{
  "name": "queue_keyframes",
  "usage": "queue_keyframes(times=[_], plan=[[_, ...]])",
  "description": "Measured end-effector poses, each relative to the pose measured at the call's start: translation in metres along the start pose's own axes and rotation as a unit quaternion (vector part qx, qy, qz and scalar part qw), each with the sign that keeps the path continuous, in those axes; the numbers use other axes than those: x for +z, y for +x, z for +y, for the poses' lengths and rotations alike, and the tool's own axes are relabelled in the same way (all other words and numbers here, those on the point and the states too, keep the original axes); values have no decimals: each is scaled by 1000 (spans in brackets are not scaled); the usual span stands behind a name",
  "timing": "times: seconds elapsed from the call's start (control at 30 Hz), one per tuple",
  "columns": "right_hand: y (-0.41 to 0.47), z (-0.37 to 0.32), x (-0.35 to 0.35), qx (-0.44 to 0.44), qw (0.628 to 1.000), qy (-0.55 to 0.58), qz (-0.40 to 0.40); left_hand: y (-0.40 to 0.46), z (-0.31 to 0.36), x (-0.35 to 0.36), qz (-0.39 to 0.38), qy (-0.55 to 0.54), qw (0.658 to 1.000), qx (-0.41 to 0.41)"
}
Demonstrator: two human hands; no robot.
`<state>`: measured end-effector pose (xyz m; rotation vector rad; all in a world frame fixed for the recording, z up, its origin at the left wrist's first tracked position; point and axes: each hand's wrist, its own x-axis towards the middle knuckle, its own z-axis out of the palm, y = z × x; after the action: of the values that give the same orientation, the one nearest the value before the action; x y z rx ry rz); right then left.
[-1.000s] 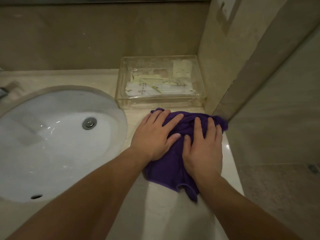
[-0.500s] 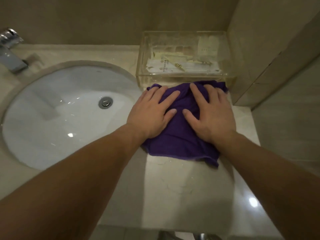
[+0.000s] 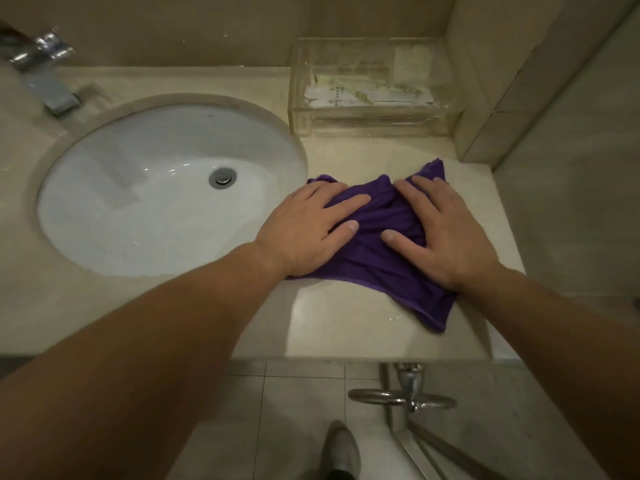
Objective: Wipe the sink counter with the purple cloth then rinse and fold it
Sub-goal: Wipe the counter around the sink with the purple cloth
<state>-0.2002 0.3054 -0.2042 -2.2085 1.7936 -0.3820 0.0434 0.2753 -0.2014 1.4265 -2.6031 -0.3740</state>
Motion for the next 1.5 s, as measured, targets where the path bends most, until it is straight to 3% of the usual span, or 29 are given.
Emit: queue_keyframes(times=[0.5,0.7,0.83,0.93,1.03,1.13,1.23,1.3,1.37,1.5], plan=[[-97,-23,6,-8,1000,-4,-13,-86,36,6,-80,23,996,45],[-126,-33,6,-19,998,-15,-60,-117,44,11,-74,75,993,59],[-137,-48,6,-13,994,-63,-87,-134,46,19,-21,119,990,66],[-146,-61,10,-15,996,-74,-54,-150,48,21,19,114,992,59],[-151,-78,5,-33,997,-51,-42,-167,45,8,6,70,996,49],[-142,-101,-27,39,992,55,-102,-179,38,-25,-35,-100,994,-37],[-117,-110,-56,137,964,193,-124,-178,19,-61,-53,-364,911,-188],[-98,-109,-68,192,930,289,-124,-170,1,-75,-85,-443,857,-247],[-82,-105,-75,242,916,286,-140,-158,-13,-81,-109,-451,836,-291],[-53,-96,-69,312,916,123,-221,-125,-23,-78,-139,-232,916,-297]])
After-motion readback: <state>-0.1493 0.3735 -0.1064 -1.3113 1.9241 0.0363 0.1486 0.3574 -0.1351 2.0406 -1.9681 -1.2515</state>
